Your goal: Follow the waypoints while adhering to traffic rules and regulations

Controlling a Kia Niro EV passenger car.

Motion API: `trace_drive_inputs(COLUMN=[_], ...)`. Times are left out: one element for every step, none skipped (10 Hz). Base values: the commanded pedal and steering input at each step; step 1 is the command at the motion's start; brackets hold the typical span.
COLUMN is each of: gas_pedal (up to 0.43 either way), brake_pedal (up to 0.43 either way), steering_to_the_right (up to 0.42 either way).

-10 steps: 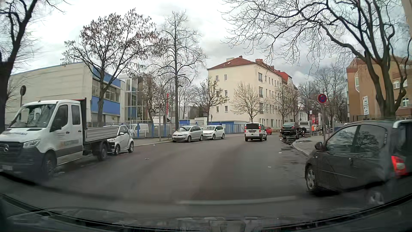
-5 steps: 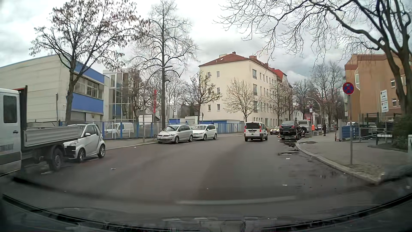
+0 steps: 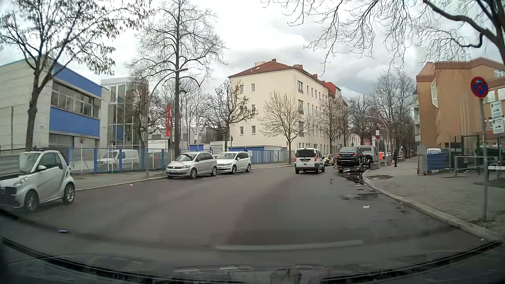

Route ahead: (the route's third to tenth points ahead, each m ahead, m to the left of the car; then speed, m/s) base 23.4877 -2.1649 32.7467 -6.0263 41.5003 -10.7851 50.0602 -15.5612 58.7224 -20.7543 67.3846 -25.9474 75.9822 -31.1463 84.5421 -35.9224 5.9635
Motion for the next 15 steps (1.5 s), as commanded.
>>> trace_drive_inputs(gas_pedal=[0.000,0.000,0.000,0.000,0.000,0.000,0.000,0.000,0.000,0.000,0.000,0.000,0.000,0.000,0.000], brake_pedal=[0.122,0.128,0.146,0.152,0.159,0.159,0.165,0.171,0.189,0.201,0.207,0.207,0.213,0.213,0.213], steering_to_the_right=[0.074,0.074,0.074,0.073,0.072,0.071,0.069,0.069,0.068,0.065,0.061,0.060,0.060,0.060,0.060])
